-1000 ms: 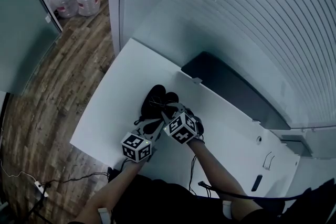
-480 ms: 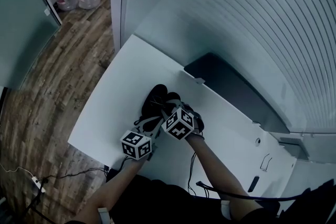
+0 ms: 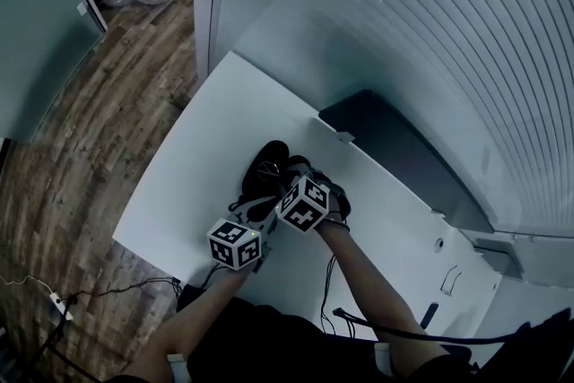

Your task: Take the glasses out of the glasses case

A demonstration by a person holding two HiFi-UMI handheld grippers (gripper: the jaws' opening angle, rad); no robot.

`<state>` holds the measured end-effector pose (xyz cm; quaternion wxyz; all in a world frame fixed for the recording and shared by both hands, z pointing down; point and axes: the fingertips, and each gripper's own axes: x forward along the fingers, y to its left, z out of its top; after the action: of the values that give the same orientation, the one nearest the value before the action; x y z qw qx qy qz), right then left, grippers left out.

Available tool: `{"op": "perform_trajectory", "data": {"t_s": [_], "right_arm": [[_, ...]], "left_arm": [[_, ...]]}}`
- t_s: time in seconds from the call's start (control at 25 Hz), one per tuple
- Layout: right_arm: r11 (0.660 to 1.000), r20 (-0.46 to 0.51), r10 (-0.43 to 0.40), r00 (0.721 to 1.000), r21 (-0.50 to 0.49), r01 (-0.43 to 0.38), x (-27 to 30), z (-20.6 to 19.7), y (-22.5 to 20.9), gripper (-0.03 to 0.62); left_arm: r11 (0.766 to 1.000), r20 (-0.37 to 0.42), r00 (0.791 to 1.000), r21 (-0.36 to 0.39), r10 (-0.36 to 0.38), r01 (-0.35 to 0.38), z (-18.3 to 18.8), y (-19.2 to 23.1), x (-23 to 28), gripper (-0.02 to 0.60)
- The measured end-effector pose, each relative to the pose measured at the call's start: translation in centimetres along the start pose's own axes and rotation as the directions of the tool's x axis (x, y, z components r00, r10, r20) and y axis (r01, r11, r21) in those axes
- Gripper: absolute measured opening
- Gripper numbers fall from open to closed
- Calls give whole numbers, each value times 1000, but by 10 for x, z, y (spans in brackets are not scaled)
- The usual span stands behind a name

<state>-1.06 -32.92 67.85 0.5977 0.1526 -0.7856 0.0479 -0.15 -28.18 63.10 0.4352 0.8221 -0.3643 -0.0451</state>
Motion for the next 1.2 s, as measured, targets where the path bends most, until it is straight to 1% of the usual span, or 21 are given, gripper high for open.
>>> {"op": "perform_trajectory", "data": {"t_s": [0.24, 0.32, 0.64, 0.96, 1.2], "right_arm": [[995, -13, -21, 1000, -101, 19, -1, -1, 2, 38], [993, -14, -22, 1000, -120, 20, -1, -2, 3, 30], [998, 12, -16, 1000, -67, 17, -9, 4, 5, 20], [999, 42, -28, 999, -29, 29, -19, 12, 10, 20], [999, 67, -51, 997, 13, 50, -26, 17, 12, 20]], "left_arm": [[1000, -10, 1000, -11, 1, -1, -3, 0, 3, 6], [1000, -10, 1000, -12, 3, -3, -3, 0, 3, 6], [1000, 13, 1000, -13, 1, -1, 4, 0, -2, 6], [1000, 15, 1000, -2, -8, 8, 5, -5, -9, 6], [999, 1, 1000, 28, -16, 16, 8, -9, -16, 6]]}}
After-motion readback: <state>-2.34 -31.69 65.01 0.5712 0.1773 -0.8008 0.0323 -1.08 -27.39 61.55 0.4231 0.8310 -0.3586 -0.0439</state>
